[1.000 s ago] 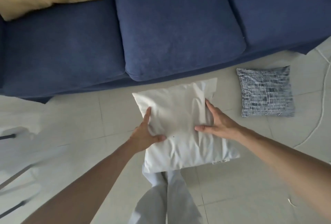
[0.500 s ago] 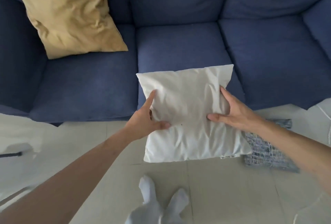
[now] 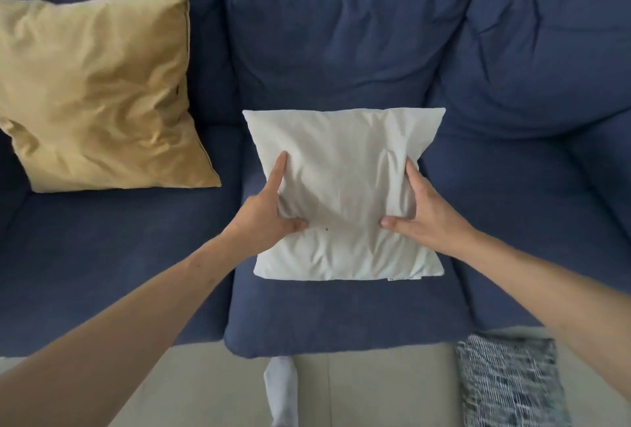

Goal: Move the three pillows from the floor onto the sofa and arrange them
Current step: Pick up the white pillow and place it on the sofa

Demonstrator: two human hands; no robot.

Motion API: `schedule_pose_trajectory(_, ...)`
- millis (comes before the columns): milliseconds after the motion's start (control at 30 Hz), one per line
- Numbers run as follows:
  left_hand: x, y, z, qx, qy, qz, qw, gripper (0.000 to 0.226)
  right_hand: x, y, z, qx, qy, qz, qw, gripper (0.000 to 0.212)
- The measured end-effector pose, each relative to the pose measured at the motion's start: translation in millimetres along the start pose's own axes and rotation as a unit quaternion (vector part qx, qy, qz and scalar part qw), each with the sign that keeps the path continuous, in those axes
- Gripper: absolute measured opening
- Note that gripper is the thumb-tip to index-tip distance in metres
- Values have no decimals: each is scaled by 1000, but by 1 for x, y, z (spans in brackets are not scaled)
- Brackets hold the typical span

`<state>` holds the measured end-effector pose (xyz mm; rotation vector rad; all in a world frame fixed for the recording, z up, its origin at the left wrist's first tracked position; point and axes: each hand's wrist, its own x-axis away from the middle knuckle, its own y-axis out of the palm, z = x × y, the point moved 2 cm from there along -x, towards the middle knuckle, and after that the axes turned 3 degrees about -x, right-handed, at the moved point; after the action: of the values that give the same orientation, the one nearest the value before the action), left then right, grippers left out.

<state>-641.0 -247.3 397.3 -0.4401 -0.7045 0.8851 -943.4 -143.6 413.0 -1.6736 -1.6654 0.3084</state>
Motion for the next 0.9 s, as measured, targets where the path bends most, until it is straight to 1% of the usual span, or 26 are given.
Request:
schedule_pose_trajectory(100,-56,-15,16,-3,8,21,1000,132,-57,-16,-8,8,7,25,1000,130)
schedule_pose_trajectory(233,-122,-38,38,-17,29,40,999,133,-122,-35,-15,11,0,58,998,125)
schedule_pose_trajectory(333,-165,-48,41,-34,36,58,997,133,-166,-42,-14,31,-6,90,995,119)
schedule_pose_trajectory(433,-198,-47,34,-47,20,55,997,132,-200,-38,-5,55,1,97,994,115)
schedule_pose_trajectory(533,-220,-44,24,-52,-8,58,997,133,-220,-32,6,47,-6,97,994,115)
schedule_pose_trajectory(633,-234,-41,17,-69,-14,75,995,136,-230,-34,17,51,-9,91,995,118)
schedule_pose_trajectory(767,-239,-32,22,-146,-50,90,984,138,-234,-42,31,151,27,75,985,119)
schedule_pose_trajectory(900,-232,-21,31,-218,-82,130,964,140,-221,-54,48,232,28,77,969,107)
